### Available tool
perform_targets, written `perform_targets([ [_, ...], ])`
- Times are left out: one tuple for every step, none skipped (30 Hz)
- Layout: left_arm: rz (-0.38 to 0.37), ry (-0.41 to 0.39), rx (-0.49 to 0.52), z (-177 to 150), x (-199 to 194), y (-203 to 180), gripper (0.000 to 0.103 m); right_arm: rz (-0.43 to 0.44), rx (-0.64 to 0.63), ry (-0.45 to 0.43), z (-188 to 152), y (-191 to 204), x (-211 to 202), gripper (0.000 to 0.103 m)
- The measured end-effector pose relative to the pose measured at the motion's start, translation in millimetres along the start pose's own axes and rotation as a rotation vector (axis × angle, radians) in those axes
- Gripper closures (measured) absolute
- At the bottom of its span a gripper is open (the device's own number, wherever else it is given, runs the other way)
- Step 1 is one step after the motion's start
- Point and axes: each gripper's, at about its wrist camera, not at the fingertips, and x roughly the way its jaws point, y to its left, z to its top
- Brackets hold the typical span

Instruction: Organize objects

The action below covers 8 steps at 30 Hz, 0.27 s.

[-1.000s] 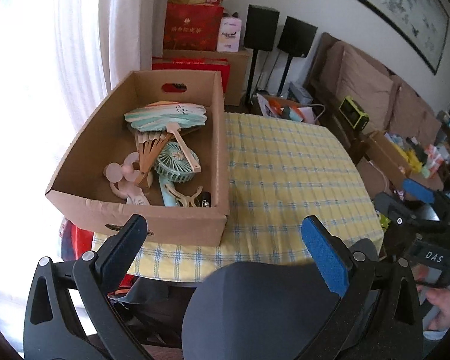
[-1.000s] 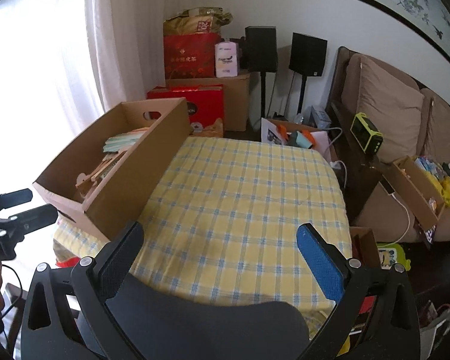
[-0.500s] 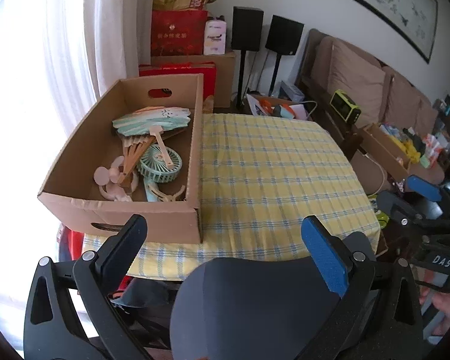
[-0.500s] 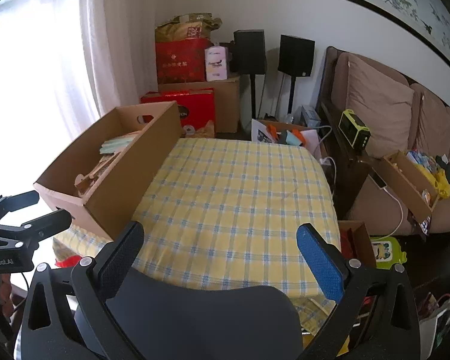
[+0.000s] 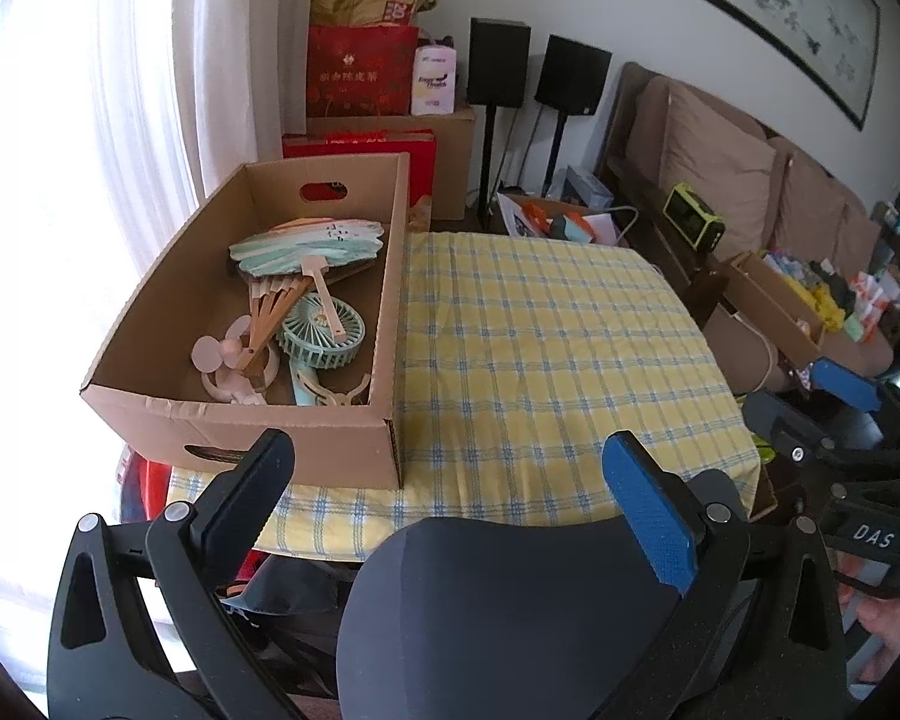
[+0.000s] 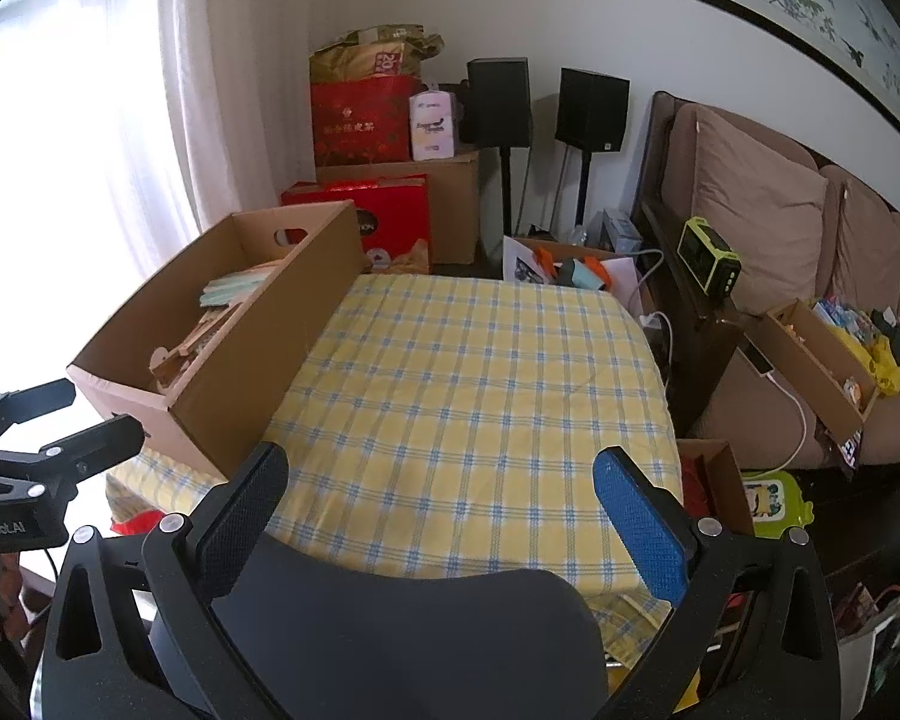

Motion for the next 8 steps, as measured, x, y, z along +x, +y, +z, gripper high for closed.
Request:
perform_targets([
  [0.009,-0.006,0.001,0.2,-1.5,-0.4,0.0,0.0,-0.001,0.001,0.1,-0.4,-0.2,0.0],
  [0.016,-0.007,0.001,0.4,-1.9,-0.4,0.0,-0.001,-0.002,0.003,0.4,-0.2,-0.3,0.0],
  [0.024,-0.009,0.005,0.3,-2.1,-0.9,0.0,-0.001,-0.003,0.005,0.5,-0.5,-0.4,0.0],
  [0.04,-0.012,0.018,0.6,-2.2,-2.6,0.0,-0.001,-0.003,0.004,0.6,-0.5,-0.6,0.0],
  [0.048,-0.011,0.028,0.1,-1.9,-3.9,0.0,0.0,-0.003,0.006,0.6,-0.6,-0.4,0.0],
  [0.049,-0.01,0.032,-0.3,-1.7,-4.9,0.0,0.001,-0.003,0.007,0.5,-0.6,-0.5,0.0],
  [0.041,-0.008,0.028,-0.7,-1.5,-5.0,0.0,0.001,-0.003,0.008,0.2,-0.3,-0.6,0.0],
  [0.035,-0.007,0.025,-0.8,-1.4,-4.9,0.0,0.002,-0.003,0.008,0.1,-0.3,-0.8,0.0],
])
